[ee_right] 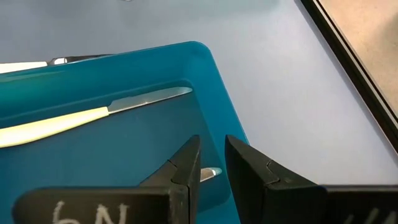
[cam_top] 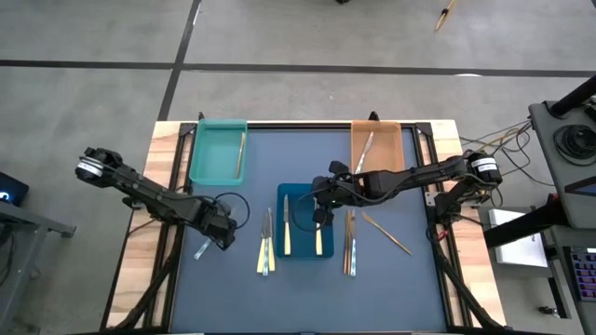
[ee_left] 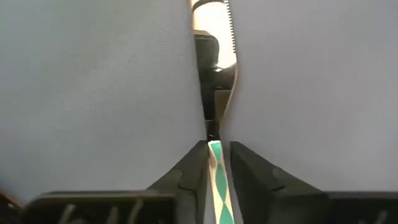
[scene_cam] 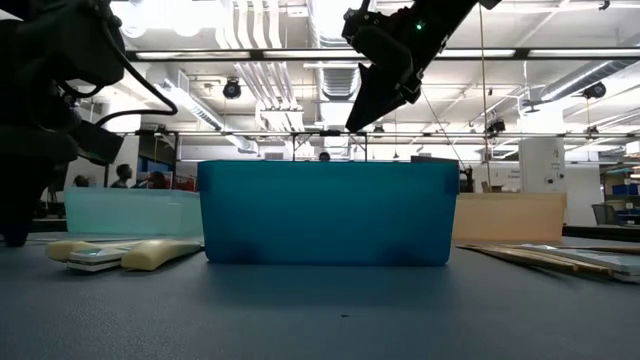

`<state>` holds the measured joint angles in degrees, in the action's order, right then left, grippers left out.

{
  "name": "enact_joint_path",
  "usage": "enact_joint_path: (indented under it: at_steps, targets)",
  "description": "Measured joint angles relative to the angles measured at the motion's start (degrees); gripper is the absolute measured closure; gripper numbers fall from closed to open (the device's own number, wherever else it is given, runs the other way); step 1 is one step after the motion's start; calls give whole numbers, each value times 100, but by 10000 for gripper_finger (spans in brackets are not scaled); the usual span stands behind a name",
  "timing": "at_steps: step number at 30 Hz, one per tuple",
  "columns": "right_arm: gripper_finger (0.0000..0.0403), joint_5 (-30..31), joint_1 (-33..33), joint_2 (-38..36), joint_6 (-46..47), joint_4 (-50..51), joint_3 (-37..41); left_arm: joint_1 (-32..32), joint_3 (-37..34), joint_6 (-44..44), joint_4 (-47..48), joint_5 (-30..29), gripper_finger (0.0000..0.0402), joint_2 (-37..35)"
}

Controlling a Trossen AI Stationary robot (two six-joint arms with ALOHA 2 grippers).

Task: Sort silverware by color (type)
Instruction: Put the left blue and white knife into the orange bin

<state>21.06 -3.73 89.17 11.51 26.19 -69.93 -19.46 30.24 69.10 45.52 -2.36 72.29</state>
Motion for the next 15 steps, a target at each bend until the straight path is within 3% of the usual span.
enact_joint_path:
  at_steps: [4, 11, 15]
  targets:
    - [339, 0, 0, 0, -2, 1, 0, 0, -1, 4, -2, -23, 393, 0]
    - [339, 0, 0, 0, -7, -1, 0, 0, 7, 3, 8, -97, 397, -19]
    - [339, 0, 0, 0, -7, -42, 6, 7, 109, -2, 78, -493, 399, -78]
